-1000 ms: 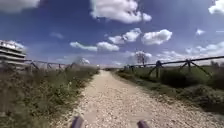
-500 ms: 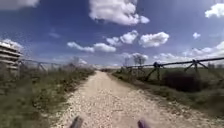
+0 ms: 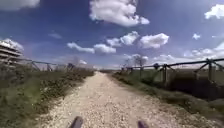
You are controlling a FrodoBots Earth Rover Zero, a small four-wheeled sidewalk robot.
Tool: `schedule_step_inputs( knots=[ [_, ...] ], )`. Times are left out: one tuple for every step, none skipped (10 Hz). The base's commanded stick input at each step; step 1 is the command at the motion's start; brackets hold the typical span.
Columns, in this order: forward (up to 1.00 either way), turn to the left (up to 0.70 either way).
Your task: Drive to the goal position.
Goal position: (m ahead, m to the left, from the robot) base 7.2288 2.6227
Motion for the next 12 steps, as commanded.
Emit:
schedule_step_inputs(
  knots=[
    [1.00,0.27],
    [1.00,0.27],
    [1.00,0.03],
    [1.00,0.00],
    [1.00,0.00],
    [1.00,0.00],
    [1.00,0.00],
    [1.00,0.00],
    [1.00,0.00],
    [1.00,0.00],
    [1.00,0.00],
    [1.00,0.00]
  ],
)
